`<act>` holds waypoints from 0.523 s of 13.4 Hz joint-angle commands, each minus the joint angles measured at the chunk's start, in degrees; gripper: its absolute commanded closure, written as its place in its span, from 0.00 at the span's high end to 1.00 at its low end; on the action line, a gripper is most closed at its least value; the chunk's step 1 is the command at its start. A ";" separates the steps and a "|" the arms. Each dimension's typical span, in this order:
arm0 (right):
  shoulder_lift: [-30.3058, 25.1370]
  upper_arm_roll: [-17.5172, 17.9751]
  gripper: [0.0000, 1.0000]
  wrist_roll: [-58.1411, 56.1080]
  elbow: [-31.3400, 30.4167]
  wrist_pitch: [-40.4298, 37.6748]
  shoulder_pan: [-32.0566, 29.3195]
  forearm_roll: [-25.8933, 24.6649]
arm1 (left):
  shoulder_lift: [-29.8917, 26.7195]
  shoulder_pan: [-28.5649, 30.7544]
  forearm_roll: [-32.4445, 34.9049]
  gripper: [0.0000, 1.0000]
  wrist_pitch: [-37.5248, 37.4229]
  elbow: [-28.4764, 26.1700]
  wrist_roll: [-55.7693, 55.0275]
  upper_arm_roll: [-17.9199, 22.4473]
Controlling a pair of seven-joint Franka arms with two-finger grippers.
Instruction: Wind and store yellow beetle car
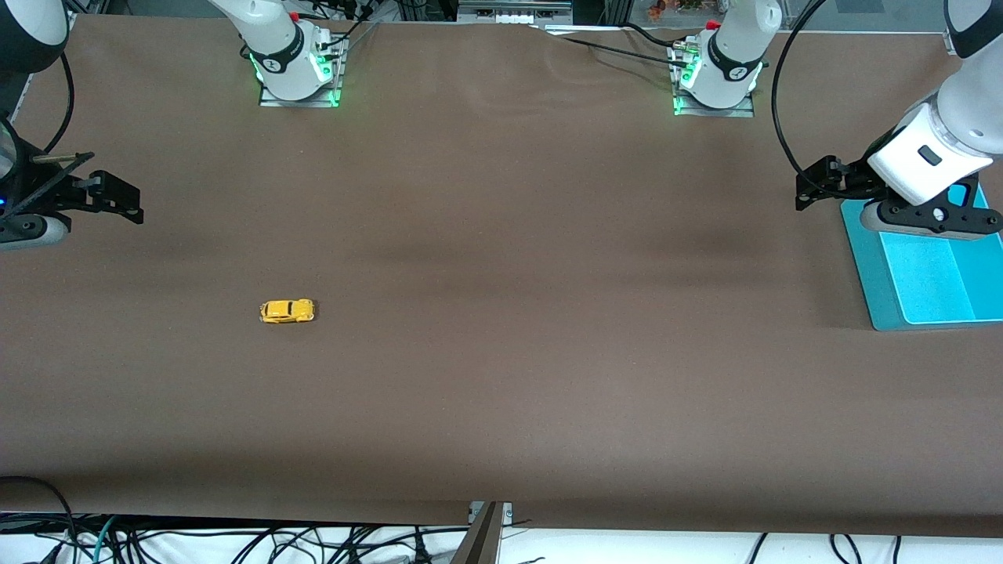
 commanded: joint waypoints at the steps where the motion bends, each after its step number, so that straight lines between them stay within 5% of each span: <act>1: -1.02 -0.04 1.00 0.70 -0.93 -0.40 -0.35 0.02 | -0.72 0.27 1.12 1.00 -2.91 1.61 -0.91 -1.16; 7: -0.58 -0.04 1.00 0.52 -0.31 -0.40 -0.44 0.02 | -1.78 0.44 1.03 1.00 -3.18 0.74 -0.82 -0.72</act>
